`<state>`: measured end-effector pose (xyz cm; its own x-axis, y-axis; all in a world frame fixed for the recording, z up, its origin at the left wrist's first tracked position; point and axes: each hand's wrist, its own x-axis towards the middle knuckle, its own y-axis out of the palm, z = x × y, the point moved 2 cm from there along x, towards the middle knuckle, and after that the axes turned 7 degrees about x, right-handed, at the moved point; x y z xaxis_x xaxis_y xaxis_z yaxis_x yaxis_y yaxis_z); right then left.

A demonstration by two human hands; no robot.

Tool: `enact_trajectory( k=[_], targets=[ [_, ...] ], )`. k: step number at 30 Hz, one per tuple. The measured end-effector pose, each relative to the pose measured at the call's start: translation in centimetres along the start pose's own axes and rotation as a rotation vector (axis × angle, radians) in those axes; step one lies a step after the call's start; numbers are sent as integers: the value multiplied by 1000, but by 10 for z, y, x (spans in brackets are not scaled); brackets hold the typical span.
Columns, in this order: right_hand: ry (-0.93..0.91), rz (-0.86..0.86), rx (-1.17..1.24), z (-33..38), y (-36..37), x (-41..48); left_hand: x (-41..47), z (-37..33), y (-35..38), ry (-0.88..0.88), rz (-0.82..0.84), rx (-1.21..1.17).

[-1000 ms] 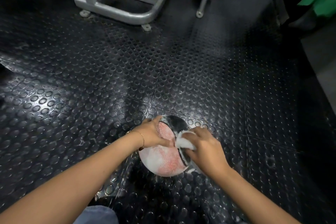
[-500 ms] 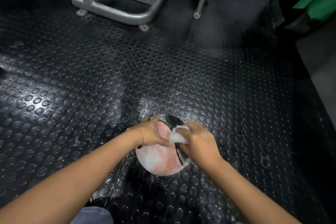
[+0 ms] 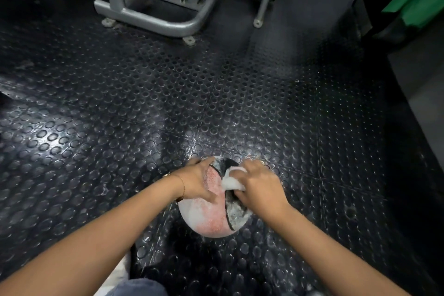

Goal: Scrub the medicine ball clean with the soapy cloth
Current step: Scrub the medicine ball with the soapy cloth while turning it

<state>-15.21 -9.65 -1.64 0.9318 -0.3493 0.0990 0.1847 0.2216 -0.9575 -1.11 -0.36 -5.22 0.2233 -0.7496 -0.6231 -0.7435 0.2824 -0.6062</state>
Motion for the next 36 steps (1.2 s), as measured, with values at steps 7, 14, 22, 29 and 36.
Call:
enact_trajectory(
  k=[7,14,22,29,36],
  targets=[
    [73,11,51,-1,-2,-6,-1,-3,2,99,45,110],
    [214,47,59,-2,0,3,6,-4,1,-5,83,13],
    [126,72,61,6,0,-6,3,-1,13,-129,-20,-35],
    [108,114,79,4,-5,-2,1,-7,16,-188,-5,-41],
    [143,209,-29,-5,-8,8,-6,-25,31,-174,-41,-24]
  ],
)
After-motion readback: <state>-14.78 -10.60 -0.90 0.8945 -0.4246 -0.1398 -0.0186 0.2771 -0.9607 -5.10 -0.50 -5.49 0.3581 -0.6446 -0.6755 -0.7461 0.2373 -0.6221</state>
